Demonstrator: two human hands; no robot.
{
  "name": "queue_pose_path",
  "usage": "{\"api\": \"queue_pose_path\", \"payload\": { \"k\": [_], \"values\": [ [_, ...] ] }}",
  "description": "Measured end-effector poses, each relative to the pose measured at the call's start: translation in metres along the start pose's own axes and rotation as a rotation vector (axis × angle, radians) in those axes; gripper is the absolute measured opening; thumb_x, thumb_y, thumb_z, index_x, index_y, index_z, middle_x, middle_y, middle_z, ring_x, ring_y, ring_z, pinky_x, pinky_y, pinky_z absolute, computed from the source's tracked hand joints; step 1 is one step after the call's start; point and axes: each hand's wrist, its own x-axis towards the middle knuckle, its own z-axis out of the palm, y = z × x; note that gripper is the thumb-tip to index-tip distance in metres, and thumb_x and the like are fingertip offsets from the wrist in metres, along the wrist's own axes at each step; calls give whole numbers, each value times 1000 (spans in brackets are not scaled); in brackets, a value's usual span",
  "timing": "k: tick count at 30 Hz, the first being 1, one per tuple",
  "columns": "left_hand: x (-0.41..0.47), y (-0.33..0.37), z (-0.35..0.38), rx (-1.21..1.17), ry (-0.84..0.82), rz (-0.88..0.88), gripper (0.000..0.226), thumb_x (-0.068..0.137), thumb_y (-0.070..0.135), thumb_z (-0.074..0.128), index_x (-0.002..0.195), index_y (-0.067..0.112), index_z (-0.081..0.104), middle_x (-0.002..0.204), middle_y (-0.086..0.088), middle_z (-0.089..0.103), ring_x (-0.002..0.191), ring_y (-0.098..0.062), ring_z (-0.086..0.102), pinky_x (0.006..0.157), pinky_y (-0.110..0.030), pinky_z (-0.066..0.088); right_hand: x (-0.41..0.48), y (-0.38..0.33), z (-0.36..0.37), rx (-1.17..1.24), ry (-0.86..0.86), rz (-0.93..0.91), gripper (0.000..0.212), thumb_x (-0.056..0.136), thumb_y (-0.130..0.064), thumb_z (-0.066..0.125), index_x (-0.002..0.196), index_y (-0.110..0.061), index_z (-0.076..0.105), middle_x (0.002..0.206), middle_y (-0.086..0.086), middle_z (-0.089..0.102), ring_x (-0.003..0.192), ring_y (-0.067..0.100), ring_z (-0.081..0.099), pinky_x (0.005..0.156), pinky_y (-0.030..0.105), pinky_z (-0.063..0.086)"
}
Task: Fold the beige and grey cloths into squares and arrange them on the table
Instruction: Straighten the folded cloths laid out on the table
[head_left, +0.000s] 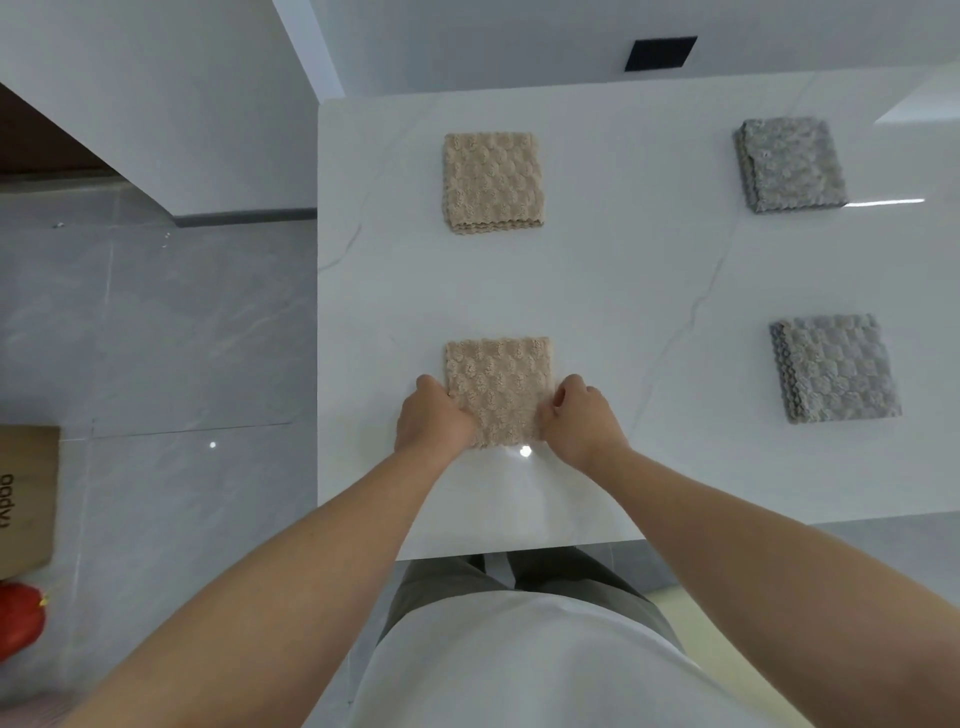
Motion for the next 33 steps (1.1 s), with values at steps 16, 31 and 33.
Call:
{"api": "queue_pose_path", "payload": {
  "k": [16,31,33],
  "values": [
    [1,-19,4,16,19,42,10,93,22,65,91,14,59,94,-5,66,92,-27,64,71,-30,46,-2,9,12,-37,-59,-115,11,93,-6,46,101,-12,51,98,11,54,83,32,55,67,34,43],
    [-11,-27,15,3,31,228,15,87,3,60,92,15,53,93,-1,61,86,-23,60,65,-30,46,-20,18,13,-269,-113,-195,22,100,-24,49,121,-23,43,101,6,51,83,28,58,74,47,57],
    [-8,-33,15,-25,14,234,13,89,3,61,94,14,57,89,2,59,84,-21,59,63,-26,43,-20,19,13,-270,-115,-188,22,100,-21,48,121,-25,43,100,5,52,85,29,58,75,46,57]
  ]
}}
